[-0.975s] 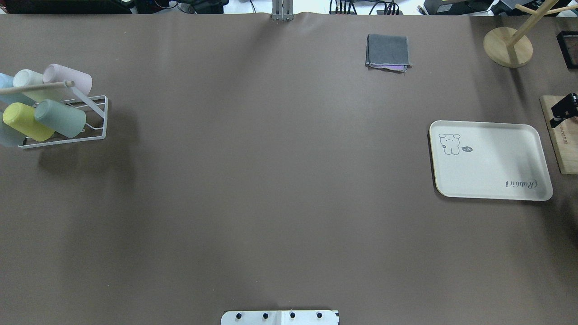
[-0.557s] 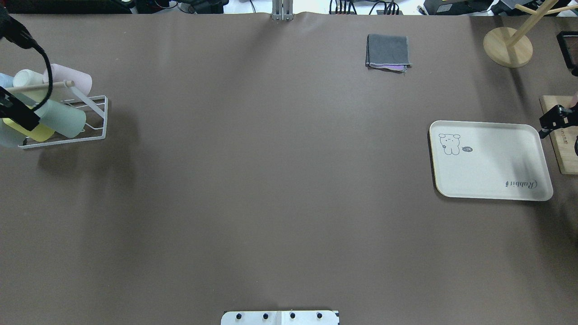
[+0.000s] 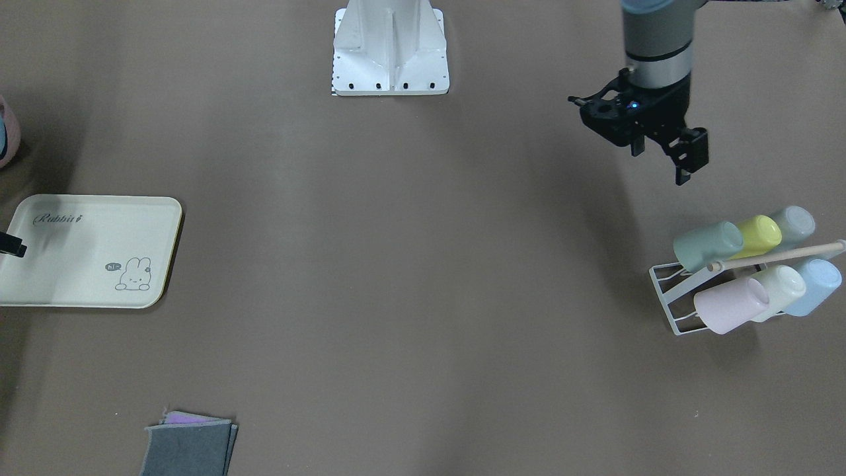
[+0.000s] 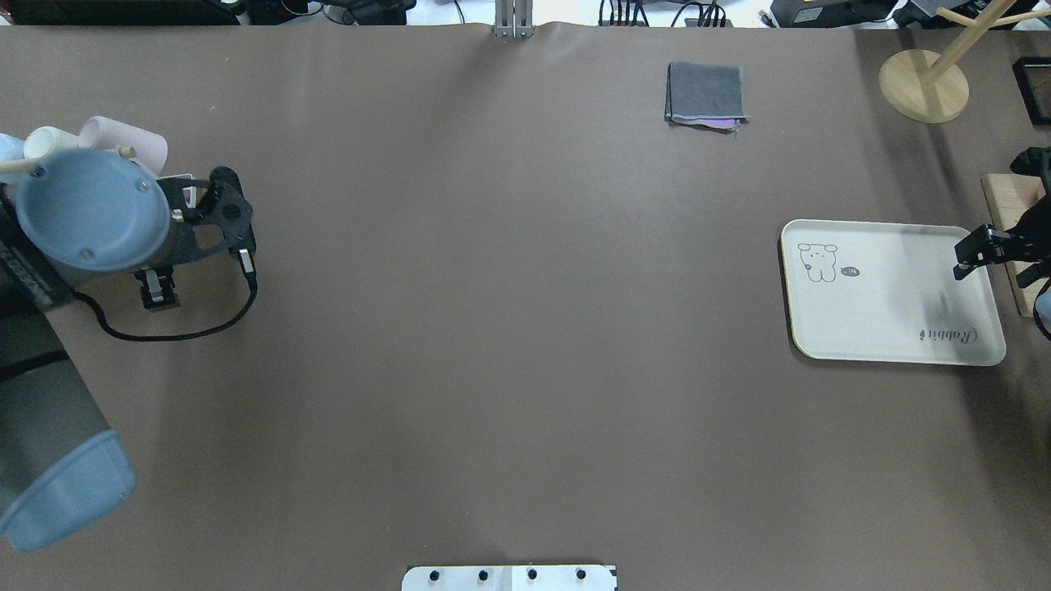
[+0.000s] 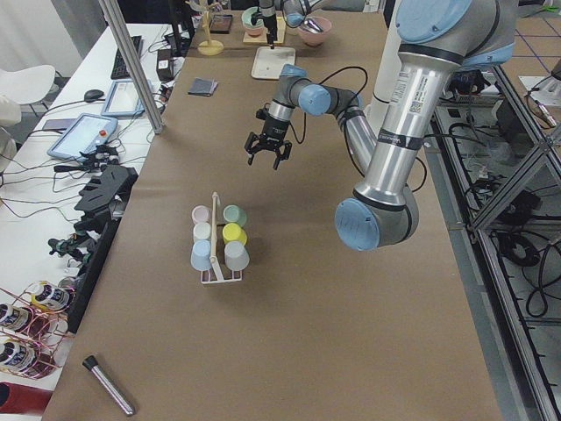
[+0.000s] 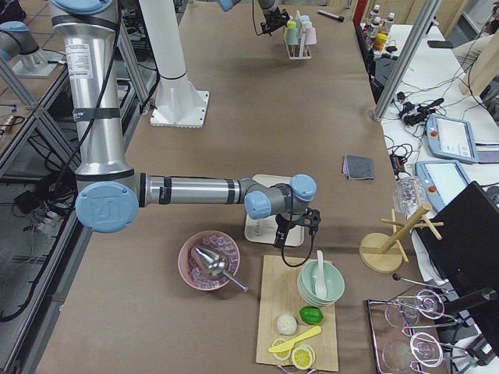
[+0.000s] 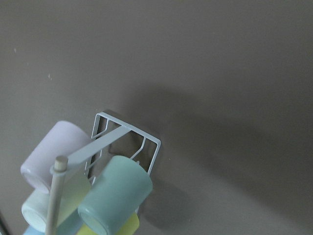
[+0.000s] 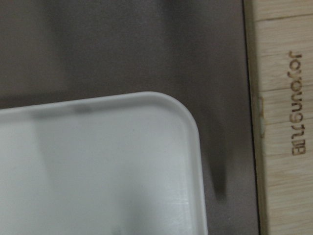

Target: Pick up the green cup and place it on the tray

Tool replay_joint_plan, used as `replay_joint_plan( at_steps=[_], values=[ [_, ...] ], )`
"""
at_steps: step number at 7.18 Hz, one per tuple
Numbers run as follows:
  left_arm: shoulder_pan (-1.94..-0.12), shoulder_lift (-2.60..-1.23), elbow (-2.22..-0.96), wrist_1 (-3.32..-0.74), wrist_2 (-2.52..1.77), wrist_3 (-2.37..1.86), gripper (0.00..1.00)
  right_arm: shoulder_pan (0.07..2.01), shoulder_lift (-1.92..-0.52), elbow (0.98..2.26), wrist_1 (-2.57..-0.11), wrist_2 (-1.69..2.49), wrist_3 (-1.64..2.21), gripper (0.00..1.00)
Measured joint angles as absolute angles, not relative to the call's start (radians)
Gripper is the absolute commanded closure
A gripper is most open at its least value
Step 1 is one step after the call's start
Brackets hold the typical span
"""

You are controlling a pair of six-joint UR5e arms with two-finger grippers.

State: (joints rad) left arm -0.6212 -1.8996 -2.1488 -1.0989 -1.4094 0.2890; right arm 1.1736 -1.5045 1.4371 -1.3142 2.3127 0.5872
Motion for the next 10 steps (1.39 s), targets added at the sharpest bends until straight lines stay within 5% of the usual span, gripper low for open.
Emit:
replay_joint_plan(
  at_steps=[2,6,10],
  values=[
    [-0.545,-1.878,-2.127,-1.106,-1.199,0.521,0.02,1.171,-1.517,1.437,-1.306,2.313,0.586,0.47],
    [-0.461,-1.671,-2.007,-1.349,-0.868,0.693,0.02,1.158,-1.522,1.432,-1.304,2.313,0.587,0.47],
    [-0.452,-1.659,-1.876,-1.469,-0.678,0.763,0.02,1.153,-1.534,1.428,-1.304,2.308,0.583,0.47]
  ],
)
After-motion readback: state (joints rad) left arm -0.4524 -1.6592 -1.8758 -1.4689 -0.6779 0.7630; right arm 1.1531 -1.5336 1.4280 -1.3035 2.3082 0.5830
